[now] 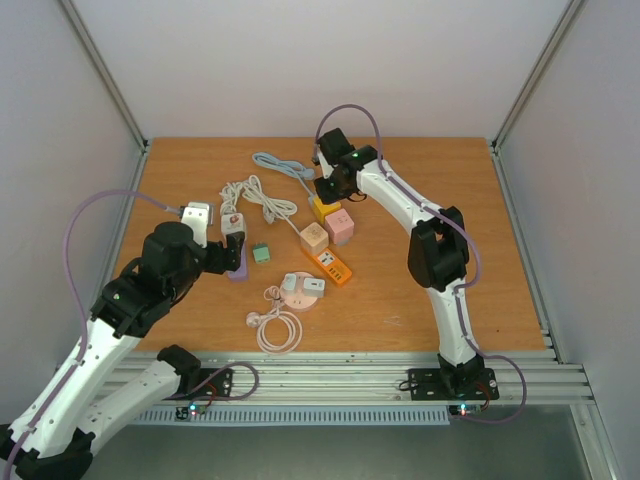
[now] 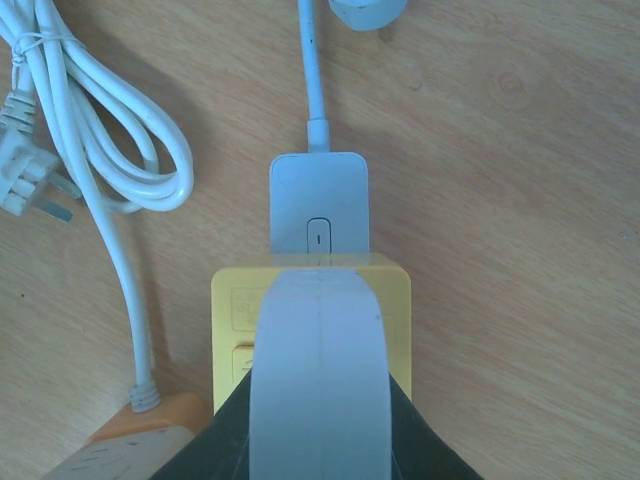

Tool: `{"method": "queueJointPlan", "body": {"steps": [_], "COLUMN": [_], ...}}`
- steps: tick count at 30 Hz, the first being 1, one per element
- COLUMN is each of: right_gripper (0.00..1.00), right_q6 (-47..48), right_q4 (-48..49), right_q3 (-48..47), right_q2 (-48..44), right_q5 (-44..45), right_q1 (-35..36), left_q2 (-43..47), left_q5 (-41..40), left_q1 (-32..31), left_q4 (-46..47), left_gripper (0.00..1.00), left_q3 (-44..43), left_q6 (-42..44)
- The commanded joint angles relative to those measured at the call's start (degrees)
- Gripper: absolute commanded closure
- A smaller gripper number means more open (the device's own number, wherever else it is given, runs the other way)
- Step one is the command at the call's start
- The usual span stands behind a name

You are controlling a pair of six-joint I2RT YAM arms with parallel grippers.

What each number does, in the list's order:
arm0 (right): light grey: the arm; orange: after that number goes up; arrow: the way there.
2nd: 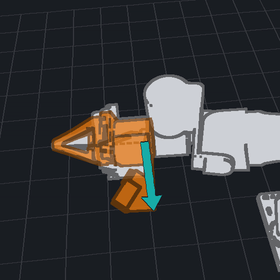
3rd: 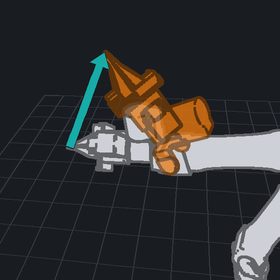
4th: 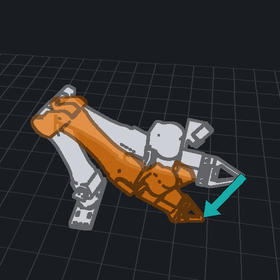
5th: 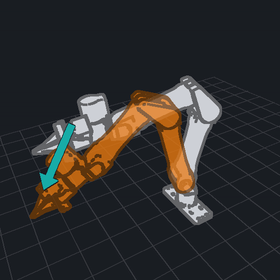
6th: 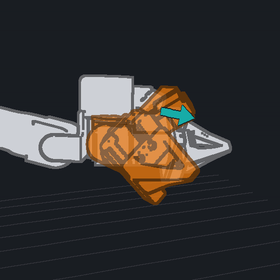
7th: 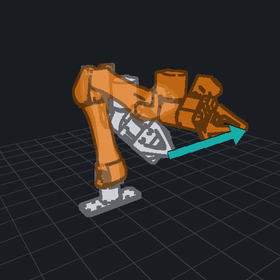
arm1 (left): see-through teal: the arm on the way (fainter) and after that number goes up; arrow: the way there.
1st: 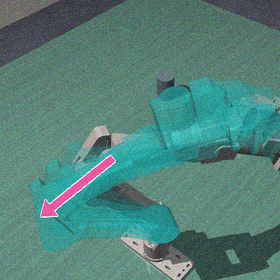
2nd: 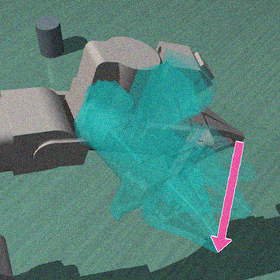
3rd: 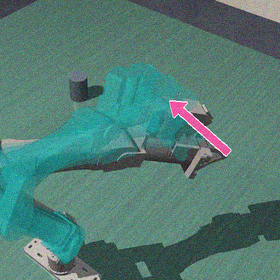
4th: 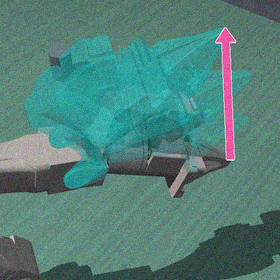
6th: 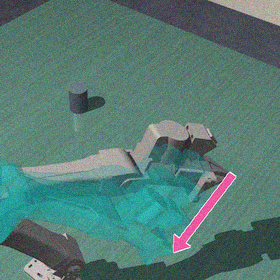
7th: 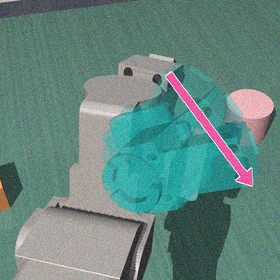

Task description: Insert the plug

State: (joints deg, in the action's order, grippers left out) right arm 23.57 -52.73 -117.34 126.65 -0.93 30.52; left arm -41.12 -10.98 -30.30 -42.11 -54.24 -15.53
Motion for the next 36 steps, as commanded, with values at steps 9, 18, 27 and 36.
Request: {"method": "queueJointPlan", "body": {"steps": [9,18,27,36], "right_gripper": [0.99,0.99,0.99,0.89], "right_q6": [0.13,-0.52,-1.29,-1.31], "right_q4": [-6.24,-5.72,-3.9,-2.72], "right_q3": [-3.04,-0.26,3.33,3.2], "right_q2": [5.53,7.04,8.29,5.06], "right_q5": [0.62,2.84,4.41,6.94], "right_q1": [-0.06,-0.09,0.06,1.26], "left_q2": [0.11,0.04,0.13,-0.42], "left_q5": [-0.49,-0.62,-0.71,-0.46], "left_q1": [-0.02,-0.01,-0.02,-0.02], "left_q4": [3.62,3.66,3.63,3.57], "left_gripper": [0.05,0.05,0.05,0.04], "left_q3": [0.71,0.8,0.89,0.72], "left_q6": [1.03,1.05,1.12,0.96]}}
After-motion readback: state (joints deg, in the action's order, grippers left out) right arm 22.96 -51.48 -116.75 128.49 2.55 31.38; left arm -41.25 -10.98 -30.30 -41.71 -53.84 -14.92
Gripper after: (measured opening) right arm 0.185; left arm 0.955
